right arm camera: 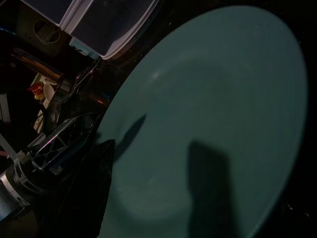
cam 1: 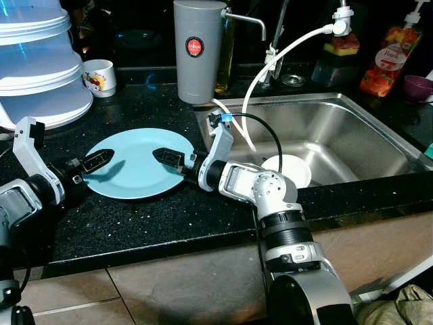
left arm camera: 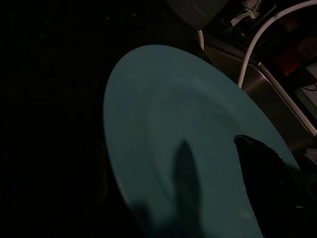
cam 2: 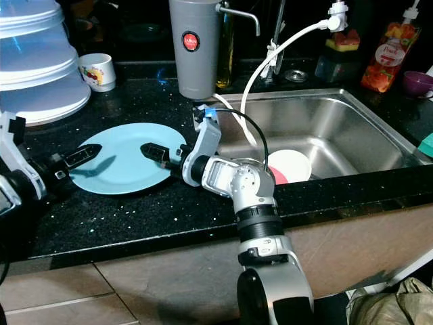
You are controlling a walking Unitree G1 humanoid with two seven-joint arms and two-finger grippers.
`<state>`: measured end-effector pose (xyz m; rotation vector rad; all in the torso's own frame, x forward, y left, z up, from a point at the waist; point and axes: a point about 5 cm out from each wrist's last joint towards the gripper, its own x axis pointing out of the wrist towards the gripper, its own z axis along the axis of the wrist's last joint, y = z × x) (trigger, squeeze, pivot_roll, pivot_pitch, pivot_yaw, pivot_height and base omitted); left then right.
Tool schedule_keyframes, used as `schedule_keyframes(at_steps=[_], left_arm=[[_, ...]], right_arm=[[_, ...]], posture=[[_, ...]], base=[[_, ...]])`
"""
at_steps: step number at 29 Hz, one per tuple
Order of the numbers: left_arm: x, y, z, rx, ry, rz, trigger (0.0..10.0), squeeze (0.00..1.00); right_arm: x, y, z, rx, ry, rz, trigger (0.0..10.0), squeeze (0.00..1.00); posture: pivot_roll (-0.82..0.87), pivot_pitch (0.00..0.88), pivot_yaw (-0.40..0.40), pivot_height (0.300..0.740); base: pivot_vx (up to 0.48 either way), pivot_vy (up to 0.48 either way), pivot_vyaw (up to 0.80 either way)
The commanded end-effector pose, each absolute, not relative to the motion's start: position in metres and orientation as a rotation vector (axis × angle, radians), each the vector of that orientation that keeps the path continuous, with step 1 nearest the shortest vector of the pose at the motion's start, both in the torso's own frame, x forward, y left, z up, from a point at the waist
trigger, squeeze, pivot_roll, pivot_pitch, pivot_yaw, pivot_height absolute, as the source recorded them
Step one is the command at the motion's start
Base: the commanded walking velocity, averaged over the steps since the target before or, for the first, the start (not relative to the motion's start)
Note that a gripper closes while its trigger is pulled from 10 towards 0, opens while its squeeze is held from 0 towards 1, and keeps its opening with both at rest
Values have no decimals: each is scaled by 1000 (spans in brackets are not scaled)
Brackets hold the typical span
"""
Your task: Kitchen organization
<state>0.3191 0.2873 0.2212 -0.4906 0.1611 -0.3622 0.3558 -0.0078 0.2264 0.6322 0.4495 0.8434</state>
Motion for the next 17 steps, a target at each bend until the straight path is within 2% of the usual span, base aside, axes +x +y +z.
schedule_keyframes(at_steps=[1, 2, 3, 4, 6, 7, 9, 10, 17], left_arm=[[321, 279, 201, -520, 248, -364, 10000, 0], [321, 279, 201, -520, 248, -364, 10000, 0], [321, 277, 202, -508, 247, -369, 10000, 0], [321, 277, 202, -502, 246, -369, 10000, 0], [321, 278, 202, -500, 244, -368, 10000, 0], [321, 278, 203, -498, 238, -364, 10000, 0], [321, 279, 203, -497, 233, -363, 10000, 0], [321, 279, 203, -495, 227, -359, 10000, 0], [319, 283, 205, -448, 210, -352, 10000, 0]], right_arm=[[351, -2, 215, 655, 505, 844, 10000, 0], [351, -2, 215, 655, 505, 844, 10000, 0], [350, -3, 215, 659, 504, 839, 4667, 0], [350, -3, 215, 661, 502, 835, 4039, 0], [350, -3, 216, 664, 501, 832, 3843, 0], [350, -4, 216, 667, 497, 824, 2000, 0], [351, -4, 216, 669, 494, 819, 2000, 0], [352, -5, 217, 671, 485, 813, 0, 0], [358, -9, 221, 686, 447, 774, 0, 0]], posture=[[32, 133, -53, 740], [32, 133, -53, 740], [28, 128, -51, 740], [28, 128, -51, 740], [28, 128, -51, 740], [26, 111, -57, 740], [26, 111, -57, 740], [29, 103, -57, 740], [37, 101, -61, 740]], base=[[0, 0, 0], [0, 0, 0], [0, 0, 0], [0, 0, 0], [0, 0, 0], [0, 0, 0], [0, 0, 0], [0, 0, 0], [0, 0, 0]])
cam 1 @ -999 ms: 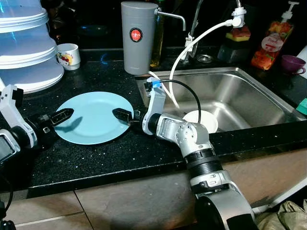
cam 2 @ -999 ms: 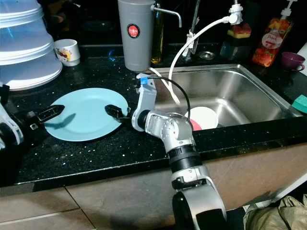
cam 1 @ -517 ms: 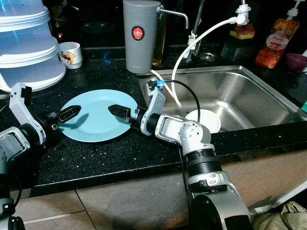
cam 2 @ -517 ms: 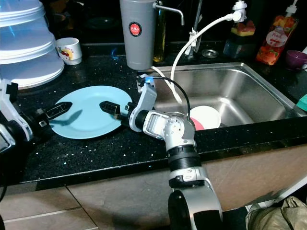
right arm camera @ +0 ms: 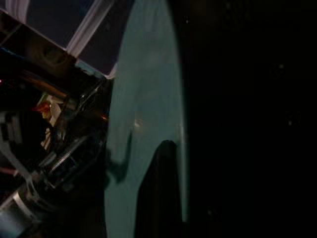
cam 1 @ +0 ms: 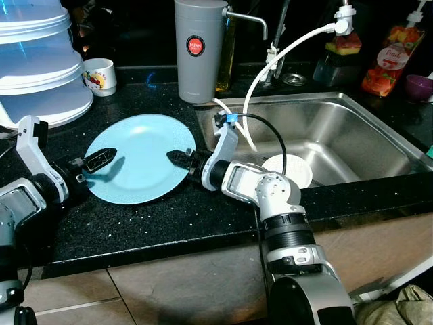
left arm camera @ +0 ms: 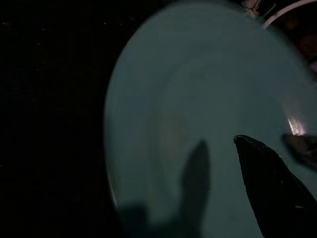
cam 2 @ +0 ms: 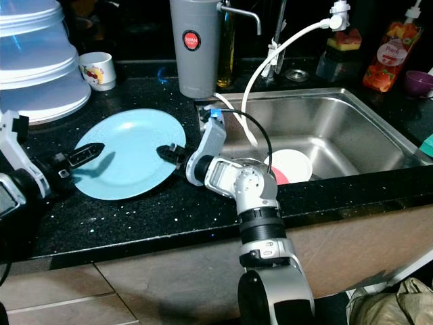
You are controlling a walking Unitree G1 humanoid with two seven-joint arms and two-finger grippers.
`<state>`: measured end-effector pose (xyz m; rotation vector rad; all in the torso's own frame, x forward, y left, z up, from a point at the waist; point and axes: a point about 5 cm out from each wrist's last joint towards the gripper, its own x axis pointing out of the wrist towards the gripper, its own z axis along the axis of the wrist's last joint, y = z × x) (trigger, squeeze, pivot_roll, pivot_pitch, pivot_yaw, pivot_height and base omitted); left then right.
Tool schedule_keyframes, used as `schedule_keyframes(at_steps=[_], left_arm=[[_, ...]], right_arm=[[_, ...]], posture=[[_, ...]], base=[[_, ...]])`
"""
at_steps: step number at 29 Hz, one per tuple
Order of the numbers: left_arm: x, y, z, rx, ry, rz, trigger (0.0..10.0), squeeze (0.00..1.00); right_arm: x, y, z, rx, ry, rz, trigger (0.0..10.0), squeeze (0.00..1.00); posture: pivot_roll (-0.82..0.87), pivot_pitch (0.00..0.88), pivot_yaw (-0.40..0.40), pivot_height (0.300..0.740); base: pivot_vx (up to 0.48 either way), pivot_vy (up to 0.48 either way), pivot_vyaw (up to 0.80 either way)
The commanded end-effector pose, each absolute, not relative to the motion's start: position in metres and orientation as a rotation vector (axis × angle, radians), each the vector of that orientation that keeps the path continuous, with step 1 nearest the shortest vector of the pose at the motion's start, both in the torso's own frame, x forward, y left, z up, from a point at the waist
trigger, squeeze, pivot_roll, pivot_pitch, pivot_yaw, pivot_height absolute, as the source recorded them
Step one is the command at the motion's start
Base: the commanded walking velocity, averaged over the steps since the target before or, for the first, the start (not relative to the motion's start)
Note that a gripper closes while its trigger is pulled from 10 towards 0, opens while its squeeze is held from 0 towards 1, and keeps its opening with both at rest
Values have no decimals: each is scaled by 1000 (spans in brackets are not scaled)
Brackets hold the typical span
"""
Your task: Kitchen organization
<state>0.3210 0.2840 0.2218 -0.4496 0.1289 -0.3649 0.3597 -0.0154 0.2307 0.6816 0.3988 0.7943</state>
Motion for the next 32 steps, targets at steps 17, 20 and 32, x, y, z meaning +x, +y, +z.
schedule_keyframes(at_steps=[17, 20, 32], left_arm=[[315, 309, 246, -325, -32, -255, 10000, 0], [320, 293, 247, -129, -23, -297, 10000, 0], [366, 160, 261, 13, -92, -739, 10000, 0]], right_arm=[[412, -122, 278, 690, 70, 351, 0, 0], [415, -154, 300, 589, -86, 256, 0, 0], [407, -157, 313, -15, -309, 194, 0, 0]], posture=[[34, 107, -51, 740], [35, 106, -55, 740], [9, 115, -41, 740]], base=[[0, 0, 0], [0, 0, 0], [0, 0, 0]])
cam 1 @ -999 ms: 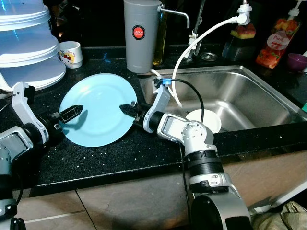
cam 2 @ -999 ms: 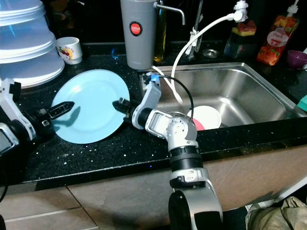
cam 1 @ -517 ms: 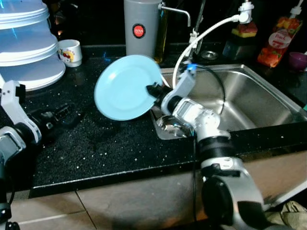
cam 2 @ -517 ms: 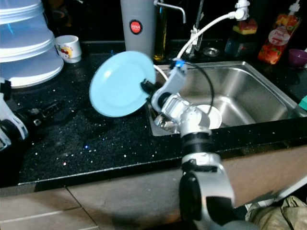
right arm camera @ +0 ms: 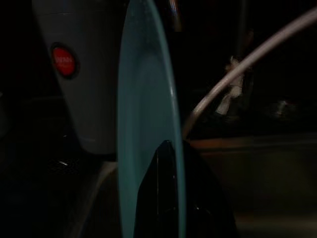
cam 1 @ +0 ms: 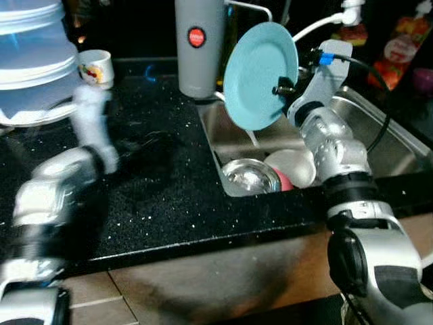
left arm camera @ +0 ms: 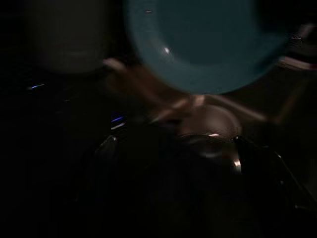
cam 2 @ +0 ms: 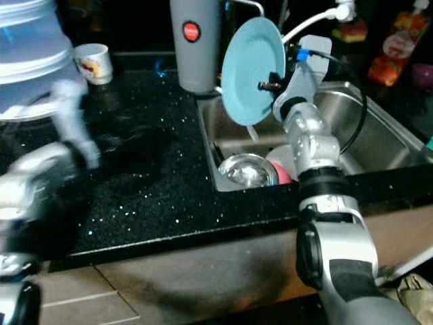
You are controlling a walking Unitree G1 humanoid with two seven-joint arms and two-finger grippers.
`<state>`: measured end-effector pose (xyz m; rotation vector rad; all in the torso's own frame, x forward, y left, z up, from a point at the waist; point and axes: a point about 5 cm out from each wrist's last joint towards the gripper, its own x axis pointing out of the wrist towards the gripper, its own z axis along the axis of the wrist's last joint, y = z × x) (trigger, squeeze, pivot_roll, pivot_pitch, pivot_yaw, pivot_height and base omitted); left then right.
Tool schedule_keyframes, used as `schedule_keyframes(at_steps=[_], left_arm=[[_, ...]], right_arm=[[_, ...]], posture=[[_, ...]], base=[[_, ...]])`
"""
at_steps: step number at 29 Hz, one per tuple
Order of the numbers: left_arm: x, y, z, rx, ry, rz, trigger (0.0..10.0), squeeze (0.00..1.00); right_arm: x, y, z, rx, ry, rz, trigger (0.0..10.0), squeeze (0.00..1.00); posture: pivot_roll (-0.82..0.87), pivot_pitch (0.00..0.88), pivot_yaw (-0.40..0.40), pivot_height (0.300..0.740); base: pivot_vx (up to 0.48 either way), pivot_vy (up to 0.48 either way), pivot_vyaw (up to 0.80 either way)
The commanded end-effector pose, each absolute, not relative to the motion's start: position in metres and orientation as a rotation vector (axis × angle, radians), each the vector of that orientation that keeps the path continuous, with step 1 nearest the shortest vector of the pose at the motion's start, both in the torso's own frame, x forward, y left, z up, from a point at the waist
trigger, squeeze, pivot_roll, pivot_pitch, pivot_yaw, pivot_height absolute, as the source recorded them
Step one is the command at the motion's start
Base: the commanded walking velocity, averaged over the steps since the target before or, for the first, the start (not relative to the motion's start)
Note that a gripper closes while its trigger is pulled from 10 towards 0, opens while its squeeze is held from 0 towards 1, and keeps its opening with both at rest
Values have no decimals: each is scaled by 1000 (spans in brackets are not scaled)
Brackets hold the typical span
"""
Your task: Kitchen organization
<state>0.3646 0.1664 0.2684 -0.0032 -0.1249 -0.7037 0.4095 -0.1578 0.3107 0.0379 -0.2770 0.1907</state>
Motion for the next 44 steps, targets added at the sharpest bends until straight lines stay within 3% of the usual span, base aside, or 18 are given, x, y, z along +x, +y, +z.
schedule_keyframes(at_steps=[1, 4, 9, 20, 28, 36, 38, 39, 41, 42, 43, 44], left_arm=[[366, 160, 261, 13, -92, -739, 10000, 0], [370, 114, 264, 31, -86, -896, 10000, 0], [371, 95, 264, 56, -84, -966, 10000, 0], [367, 86, 249, 92, 0, -1064, 10000, 0], [365, 89, 230, 142, 120, -1094, 10000, 0], [367, 92, 216, 277, 216, -1062, 10000, 0], [367, 93, 215, 298, 230, -1061, 10000, 0], [367, 93, 214, 298, 231, -1059, 10000, 0], [368, 93, 214, 297, 227, -1055, 10000, 0], [369, 93, 215, 294, 217, -1041, 10000, 0], [370, 93, 216, 286, 199, -1032, 10000, 0], [371, 93, 218, 275, 185, -1023, 10000, 0]], right_arm=[[407, -157, 313, -15, -309, 194, 0, 0], [404, -151, 306, -198, -321, 253, 0, 0], [404, -152, 297, -301, -304, 270, 0, 0], [403, -164, 247, -607, -18, 369, 0, 0], [400, -162, 218, -628, 187, 459, 0, 0], [398, -158, 212, -623, 224, 476, 0, 0], [398, -158, 213, -622, 228, 477, 1529, 0], [399, -158, 214, -625, 230, 475, 4235, 0], [399, -159, 214, -628, 232, 475, 4510, 0], [398, -159, 214, -627, 237, 476, 8431, 0], [398, -158, 214, -620, 245, 485, 10000, 86], [397, -157, 214, -613, 251, 493, 10000, 353]], posture=[[9, 115, -41, 740], [1, 121, -25, 740], [-3, 123, -17, 740], [6, 106, -17, 740], [14, 104, -17, 740], [15, 108, -16, 740], [15, 108, -16, 740], [12, 104, -16, 740], [12, 104, -16, 740], [11, 99, -16, 740], [9, 104, -17, 740], [10, 119, -13, 740]], base=[[0, 0, 0], [0, 0, 0], [0, 0, 0], [0, 0, 0], [0, 0, 0], [0, 0, 0], [0, 0, 0], [0, 0, 0], [0, 0, 0], [0, 0, 0], [0, 0, 0], [0, 0, 0]])
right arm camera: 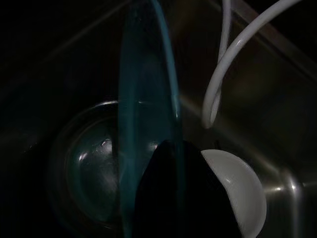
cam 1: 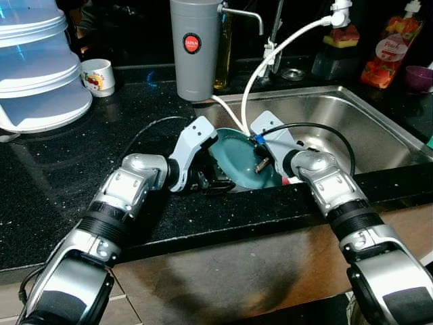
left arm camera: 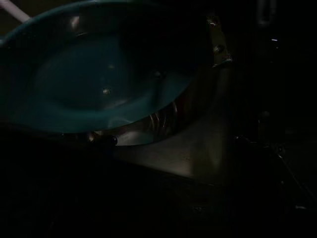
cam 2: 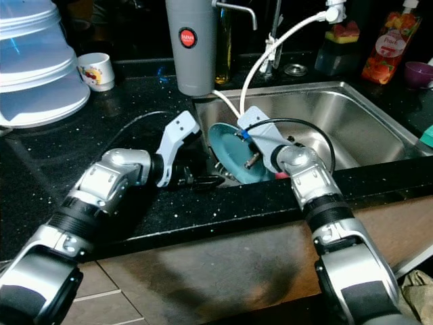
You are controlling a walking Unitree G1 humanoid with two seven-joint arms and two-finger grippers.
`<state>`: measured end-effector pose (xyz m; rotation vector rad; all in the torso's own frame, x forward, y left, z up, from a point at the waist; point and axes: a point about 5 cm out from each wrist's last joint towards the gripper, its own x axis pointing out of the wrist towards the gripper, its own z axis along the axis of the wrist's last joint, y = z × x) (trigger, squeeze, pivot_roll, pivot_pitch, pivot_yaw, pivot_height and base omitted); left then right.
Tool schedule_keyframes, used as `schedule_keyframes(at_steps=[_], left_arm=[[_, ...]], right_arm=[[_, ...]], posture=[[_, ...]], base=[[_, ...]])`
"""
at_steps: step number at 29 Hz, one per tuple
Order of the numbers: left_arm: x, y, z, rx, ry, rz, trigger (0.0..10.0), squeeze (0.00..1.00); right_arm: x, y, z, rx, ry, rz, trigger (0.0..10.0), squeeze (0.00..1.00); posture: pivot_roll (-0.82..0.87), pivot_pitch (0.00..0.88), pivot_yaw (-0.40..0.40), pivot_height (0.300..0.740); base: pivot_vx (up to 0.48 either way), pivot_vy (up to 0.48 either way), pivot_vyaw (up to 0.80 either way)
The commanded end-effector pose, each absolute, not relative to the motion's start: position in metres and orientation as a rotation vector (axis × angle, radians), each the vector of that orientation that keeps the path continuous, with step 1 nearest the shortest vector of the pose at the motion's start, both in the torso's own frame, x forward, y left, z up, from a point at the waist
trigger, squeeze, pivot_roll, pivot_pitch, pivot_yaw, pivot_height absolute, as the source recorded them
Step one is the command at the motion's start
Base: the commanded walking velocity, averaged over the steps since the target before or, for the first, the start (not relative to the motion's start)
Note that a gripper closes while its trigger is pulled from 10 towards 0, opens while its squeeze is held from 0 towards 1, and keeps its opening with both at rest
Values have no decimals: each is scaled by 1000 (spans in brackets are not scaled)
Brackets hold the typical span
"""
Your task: Kitchen organization
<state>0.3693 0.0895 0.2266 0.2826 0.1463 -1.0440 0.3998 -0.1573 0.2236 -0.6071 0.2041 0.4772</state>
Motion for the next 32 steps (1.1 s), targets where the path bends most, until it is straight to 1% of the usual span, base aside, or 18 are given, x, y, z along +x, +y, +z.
schedule_keyframes(at_steps=[1, 4, 5, 7, 8, 9, 12, 17, 19, 20, 22, 23, 28, 31, 32], left_arm=[[374, 94, 221, 282, 160, -1004, 10000, 0], [378, 96, 227, 302, 121, -967, 10000, 0], [384, 98, 242, 302, 21, -900, 10000, 0], [384, 98, 242, 302, 21, -900, 10000, 0], [385, 99, 248, 286, -21, -879, 10000, 0], [386, 99, 254, 271, -59, -861, 10000, 0], [387, 99, 257, 262, -79, -852, 10000, 0], [385, 99, 280, 210, -186, -846, 10000, 0], [385, 100, 282, 210, -196, -845, 10000, 0], [384, 106, 295, 169, -244, -832, 10000, 0], [383, 110, 302, 148, -267, -827, 10000, 0], [383, 113, 303, 163, -274, -821, 10000, 0], [385, 124, 310, 179, -298, -785, 10000, 0], [384, 141, 322, 90, -341, -720, 10000, 0], [384, 141, 322, 90, -341, -720, 10000, 0]], right_arm=[[397, -157, 214, -616, 256, 498, 10000, 1000], [398, -158, 215, -626, 254, 490, 10000, 1000], [403, -160, 229, -618, 173, 407, 10000, 192], [403, -160, 229, -618, 173, 407, 10000, 192], [406, -161, 237, -600, 122, 365, 10000, 0], [408, -162, 246, -573, 74, 331, 10000, 0], [408, -163, 252, -555, 47, 315, 10000, 0], [409, -166, 290, -403, -158, 244, 10000, 0], [409, -166, 293, -393, -177, 237, 10000, 0], [408, -170, 308, -346, -245, 215, 10000, 0], [407, -172, 315, -317, -276, 201, 10000, 0], [408, -175, 320, -300, -293, 191, 10000, 0], [408, -177, 331, -228, -338, 192, 10000, 0], [407, -172, 334, -16, -344, 273, 10000, 0], [407, -172, 334, -16, -344, 273, 10000, 0]], posture=[[10, 113, -12, 740], [9, 113, -15, 740], [8, 115, -17, 740], [8, 115, -17, 740], [6, 115, -17, 740], [6, 119, -18, 740], [6, 119, -18, 740], [11, 100, -22, 740], [11, 100, -22, 740], [8, 56, -24, 740], [8, 56, -24, 740], [11, 41, -21, 740], [7, 29, -15, 740], [7, 27, -16, 740], [7, 27, -16, 740]], base=[[0, 0, 0], [0, 0, 0], [0, 0, 0], [0, 0, 0], [0, 0, 0], [0, 0, 0], [0, 0, 0], [0, 0, 0], [0, 0, 0], [0, 0, 0], [0, 0, 0], [0, 0, 0], [0, 0, 0], [0, 0, 0], [0, 0, 0]])
